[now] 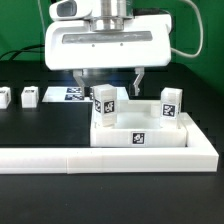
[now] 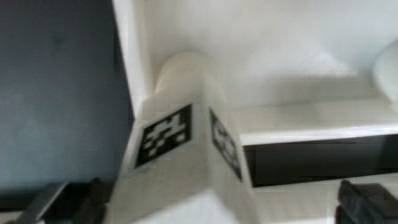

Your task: Assemble square table

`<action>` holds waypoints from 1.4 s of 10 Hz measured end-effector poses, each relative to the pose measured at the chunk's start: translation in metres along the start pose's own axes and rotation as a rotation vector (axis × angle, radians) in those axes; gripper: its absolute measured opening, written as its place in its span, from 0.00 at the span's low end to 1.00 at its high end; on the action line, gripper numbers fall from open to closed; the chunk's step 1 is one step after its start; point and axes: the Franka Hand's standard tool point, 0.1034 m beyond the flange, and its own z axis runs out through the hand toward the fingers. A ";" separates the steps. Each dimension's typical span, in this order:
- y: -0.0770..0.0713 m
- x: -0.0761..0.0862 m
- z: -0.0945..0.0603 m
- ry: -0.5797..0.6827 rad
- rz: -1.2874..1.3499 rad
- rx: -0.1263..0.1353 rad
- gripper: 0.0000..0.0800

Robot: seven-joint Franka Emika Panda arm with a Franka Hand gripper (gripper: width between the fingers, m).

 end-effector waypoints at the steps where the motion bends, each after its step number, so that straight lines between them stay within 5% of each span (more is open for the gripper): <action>1: -0.003 -0.007 0.002 -0.060 0.006 0.015 0.81; 3: -0.008 -0.009 -0.002 -0.211 -0.008 0.042 0.81; 5: 0.002 -0.012 0.002 -0.230 -0.036 0.044 0.81; 7: 0.010 -0.011 0.007 -0.186 -0.065 0.024 0.81; 10: -0.001 -0.009 0.008 -0.129 -0.110 0.003 0.81; 13: 0.006 -0.009 0.009 -0.130 -0.120 0.001 0.81; 14: 0.008 -0.009 0.009 -0.131 -0.117 0.001 0.64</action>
Offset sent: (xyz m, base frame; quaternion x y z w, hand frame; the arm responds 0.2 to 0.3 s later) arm -0.0009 -0.0019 -0.0011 0.0145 -0.1077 -0.0345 0.9935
